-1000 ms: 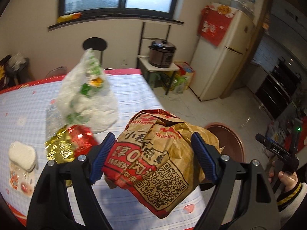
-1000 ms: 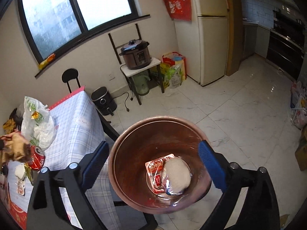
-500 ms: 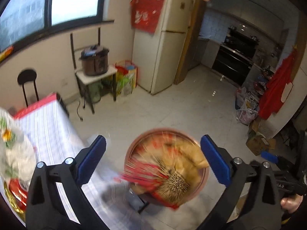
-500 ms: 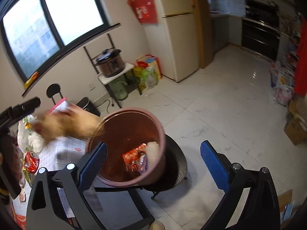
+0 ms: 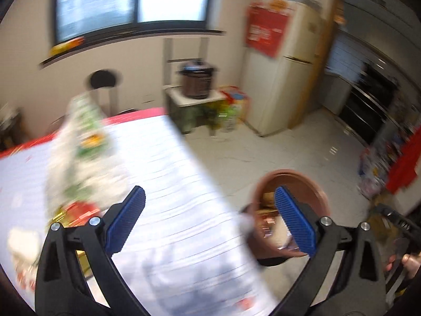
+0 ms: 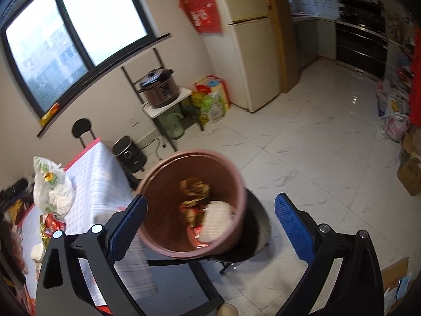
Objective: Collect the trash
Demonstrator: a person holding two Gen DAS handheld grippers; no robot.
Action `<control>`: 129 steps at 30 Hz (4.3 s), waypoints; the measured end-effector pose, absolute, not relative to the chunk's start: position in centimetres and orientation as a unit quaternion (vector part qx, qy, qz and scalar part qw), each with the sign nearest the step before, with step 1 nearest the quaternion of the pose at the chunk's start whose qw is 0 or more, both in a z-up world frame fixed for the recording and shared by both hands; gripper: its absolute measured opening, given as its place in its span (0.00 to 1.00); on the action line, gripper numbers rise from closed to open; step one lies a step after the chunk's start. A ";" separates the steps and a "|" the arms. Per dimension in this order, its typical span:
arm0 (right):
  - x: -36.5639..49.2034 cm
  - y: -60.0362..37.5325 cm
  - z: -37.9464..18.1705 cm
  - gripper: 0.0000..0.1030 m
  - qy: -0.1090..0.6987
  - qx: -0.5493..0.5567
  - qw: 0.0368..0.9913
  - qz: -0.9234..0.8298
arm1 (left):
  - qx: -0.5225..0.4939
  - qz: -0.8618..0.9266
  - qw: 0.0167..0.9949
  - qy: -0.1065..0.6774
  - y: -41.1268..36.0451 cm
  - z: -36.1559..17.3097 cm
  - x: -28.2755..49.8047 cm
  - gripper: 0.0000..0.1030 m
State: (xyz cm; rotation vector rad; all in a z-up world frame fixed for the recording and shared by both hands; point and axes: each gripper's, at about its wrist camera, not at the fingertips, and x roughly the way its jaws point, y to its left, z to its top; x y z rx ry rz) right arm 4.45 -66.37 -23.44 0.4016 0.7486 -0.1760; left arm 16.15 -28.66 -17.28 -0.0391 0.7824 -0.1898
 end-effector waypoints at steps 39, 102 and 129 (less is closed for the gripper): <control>19.2 -13.1 -29.8 0.93 0.470 -0.029 0.856 0.215 | -0.244 0.229 0.837 0.432 19.4 -27.0 -6.7 0.94; 11.7 -12.2 -34.0 0.63 0.561 0.165 0.771 0.253 | -0.188 0.116 0.833 0.507 15.0 -30.5 0.4 0.94; 13.7 -10.9 -31.3 0.38 0.504 0.116 0.830 0.211 | -0.249 0.102 0.837 0.476 18.3 -29.7 0.8 0.93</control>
